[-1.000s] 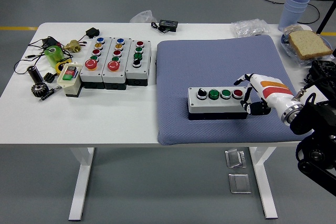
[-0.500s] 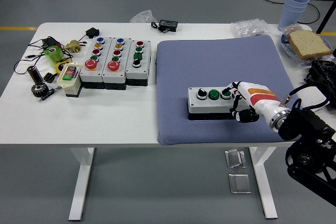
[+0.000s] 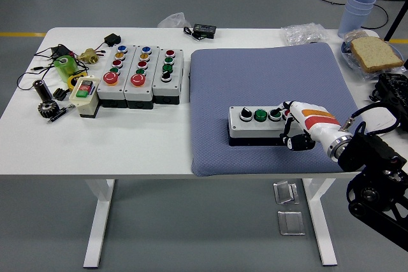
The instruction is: Pick up the button,place it on the desk,press the button,press the button
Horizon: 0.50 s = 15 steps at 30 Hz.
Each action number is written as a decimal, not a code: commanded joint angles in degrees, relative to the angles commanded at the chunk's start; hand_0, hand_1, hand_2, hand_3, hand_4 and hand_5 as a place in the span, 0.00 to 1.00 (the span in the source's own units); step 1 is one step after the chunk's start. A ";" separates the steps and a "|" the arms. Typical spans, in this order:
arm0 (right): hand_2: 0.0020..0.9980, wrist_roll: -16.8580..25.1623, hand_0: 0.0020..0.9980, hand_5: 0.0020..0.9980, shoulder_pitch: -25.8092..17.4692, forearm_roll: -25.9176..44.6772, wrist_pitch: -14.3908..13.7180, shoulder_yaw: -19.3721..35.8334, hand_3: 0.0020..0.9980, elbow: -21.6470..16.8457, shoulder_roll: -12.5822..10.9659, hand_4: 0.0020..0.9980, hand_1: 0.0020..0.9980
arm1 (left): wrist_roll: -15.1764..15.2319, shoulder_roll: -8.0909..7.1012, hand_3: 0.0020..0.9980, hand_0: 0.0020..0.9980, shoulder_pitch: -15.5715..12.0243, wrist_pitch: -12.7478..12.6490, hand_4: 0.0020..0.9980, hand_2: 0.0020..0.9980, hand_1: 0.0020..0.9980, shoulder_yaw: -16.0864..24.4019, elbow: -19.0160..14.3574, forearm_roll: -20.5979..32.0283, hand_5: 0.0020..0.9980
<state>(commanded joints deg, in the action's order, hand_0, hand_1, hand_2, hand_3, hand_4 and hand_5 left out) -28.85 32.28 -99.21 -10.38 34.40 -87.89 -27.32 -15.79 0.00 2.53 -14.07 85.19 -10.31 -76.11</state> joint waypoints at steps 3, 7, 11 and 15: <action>0.19 -0.03 0.14 0.00 -0.12 0.31 0.22 -0.60 0.70 0.73 0.23 0.52 0.00 | 0.01 0.00 0.42 0.54 -0.01 0.01 0.26 0.42 0.42 -0.06 0.00 0.05 0.46; 0.19 -0.09 0.14 0.00 -0.17 0.57 0.31 -0.81 0.70 1.72 0.53 0.52 0.00 | 0.07 0.00 0.42 0.54 -0.03 0.02 0.26 0.42 0.42 -0.19 0.00 0.21 0.46; 0.19 -0.01 0.14 0.00 -0.31 0.01 0.13 0.27 0.70 1.14 0.30 0.51 0.00 | 0.11 0.00 0.42 0.54 0.00 0.00 0.26 0.42 0.42 -0.27 0.00 0.38 0.46; 0.19 0.18 0.14 0.00 -0.61 -1.46 -0.31 3.82 0.70 -1.56 -0.27 0.51 0.00 | 0.09 0.00 0.42 0.54 0.02 0.00 0.26 0.42 0.42 -0.27 0.00 0.44 0.46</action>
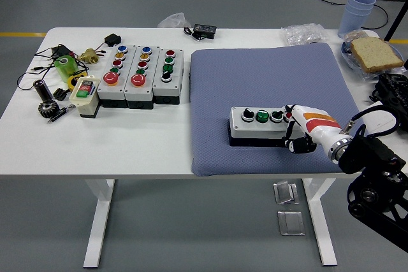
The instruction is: Pick up the button,place it on the desk,press the button,press the button
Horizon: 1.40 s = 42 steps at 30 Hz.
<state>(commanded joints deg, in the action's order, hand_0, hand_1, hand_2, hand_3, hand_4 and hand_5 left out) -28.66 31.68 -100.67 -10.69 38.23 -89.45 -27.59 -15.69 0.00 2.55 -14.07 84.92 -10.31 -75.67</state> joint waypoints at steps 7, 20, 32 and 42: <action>0.31 4.47 0.32 0.00 -1.98 3.85 -5.36 8.42 0.74 -2.53 -0.63 0.75 0.12 | -0.01 0.00 0.42 0.54 0.03 0.09 0.26 0.42 0.42 0.09 0.00 -0.40 0.46; 0.77 32.24 0.75 0.24 -10.55 33.21 -7.18 26.38 0.83 0.71 1.19 0.74 0.72 | -0.11 0.00 0.42 0.54 -0.06 0.11 0.25 0.42 0.42 0.36 0.00 -0.94 0.46; 0.81 34.79 0.79 0.45 -18.95 61.87 -2.32 34.09 0.81 1.34 1.94 0.78 0.78 | -0.24 0.00 0.42 0.54 -0.13 0.15 0.26 0.42 0.42 0.87 0.00 -1.87 0.46; 0.80 31.58 0.78 0.45 -26.33 86.07 -0.58 38.52 0.79 -2.61 2.33 0.78 0.77 | -0.42 0.00 0.42 0.54 -0.20 0.30 0.26 0.42 0.42 1.23 0.00 -3.18 0.45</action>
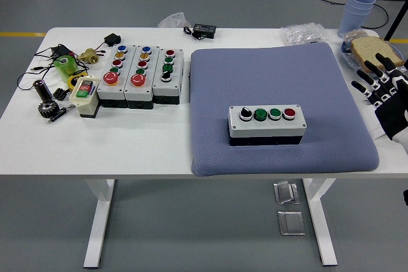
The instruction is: Pick up the button,place it on the desk,press the button,press the button
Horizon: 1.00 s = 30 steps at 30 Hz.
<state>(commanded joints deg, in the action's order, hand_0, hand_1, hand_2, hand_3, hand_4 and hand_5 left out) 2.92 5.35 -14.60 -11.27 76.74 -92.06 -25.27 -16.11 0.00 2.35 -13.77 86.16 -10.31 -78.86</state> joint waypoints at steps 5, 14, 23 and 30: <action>0.73 -3.29 0.75 0.45 -3.16 -2.51 2.21 4.23 0.74 -1.26 3.20 0.78 0.72 | -0.02 0.00 0.42 0.54 -0.05 0.15 0.26 0.42 0.42 0.27 0.00 -0.85 0.45; 0.71 -3.99 0.73 0.44 -5.43 -5.20 2.87 7.40 0.71 -1.21 5.53 0.78 0.70 | -0.02 0.00 0.42 0.54 -0.19 0.26 0.26 0.42 0.42 0.59 0.00 -1.46 0.45; 0.71 -4.12 0.73 0.43 -5.29 -5.43 2.96 8.47 0.71 -1.18 6.85 0.78 0.69 | 0.11 0.00 0.42 0.54 0.66 0.32 0.26 0.42 0.42 0.01 0.00 -0.74 0.45; 0.70 -5.01 0.71 0.42 -4.82 -5.91 2.99 8.68 0.70 -1.13 6.88 0.78 0.66 | 0.25 0.00 0.42 0.54 1.05 0.25 0.26 0.42 0.42 -0.17 0.00 0.20 0.45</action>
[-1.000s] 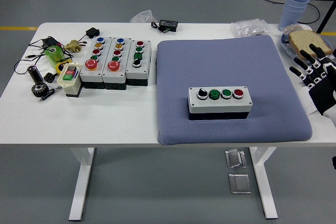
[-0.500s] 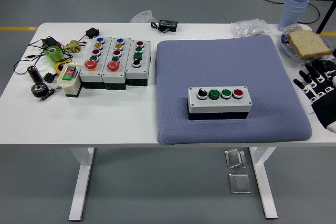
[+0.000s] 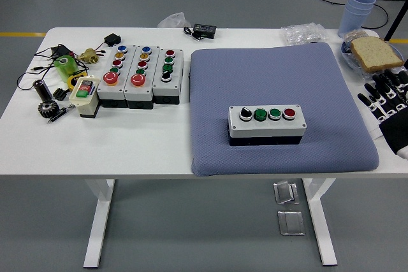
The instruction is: Pick up the button,place it on the desk,press the button,press the button
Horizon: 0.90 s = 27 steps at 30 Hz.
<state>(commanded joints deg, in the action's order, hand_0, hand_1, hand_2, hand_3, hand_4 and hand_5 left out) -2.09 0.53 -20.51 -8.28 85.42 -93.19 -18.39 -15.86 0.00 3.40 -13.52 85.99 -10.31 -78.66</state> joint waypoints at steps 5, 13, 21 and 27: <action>0.70 -0.57 0.71 0.41 0.14 -0.18 0.12 -0.20 0.70 0.08 0.11 0.78 0.65 | 0.06 0.00 0.42 0.54 0.11 0.00 0.26 0.42 0.42 -0.11 0.00 0.25 0.45; 0.69 -1.80 0.68 0.40 -0.16 -0.59 -0.13 -0.02 0.69 0.42 0.24 0.77 0.62 | 0.07 0.00 0.42 0.54 0.31 -0.03 0.26 0.42 0.42 -0.12 0.00 0.26 0.45; 0.70 -1.26 0.68 0.38 -0.48 0.81 -0.69 -0.65 0.69 1.22 0.54 0.77 0.62 | 0.01 0.00 0.42 0.54 0.40 -0.02 0.26 0.42 0.42 0.18 0.00 -0.63 0.46; 0.70 -1.11 0.67 0.38 -0.25 1.23 -0.70 -1.01 0.68 1.24 0.37 0.76 0.61 | -0.10 0.00 0.42 0.54 0.18 0.04 0.26 0.42 0.42 0.48 0.00 -1.29 0.46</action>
<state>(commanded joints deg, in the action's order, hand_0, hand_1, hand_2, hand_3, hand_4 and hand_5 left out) -3.20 0.27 -19.28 -8.99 84.41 -91.95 -18.01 -15.96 0.00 3.58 -13.48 86.47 -10.31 -79.94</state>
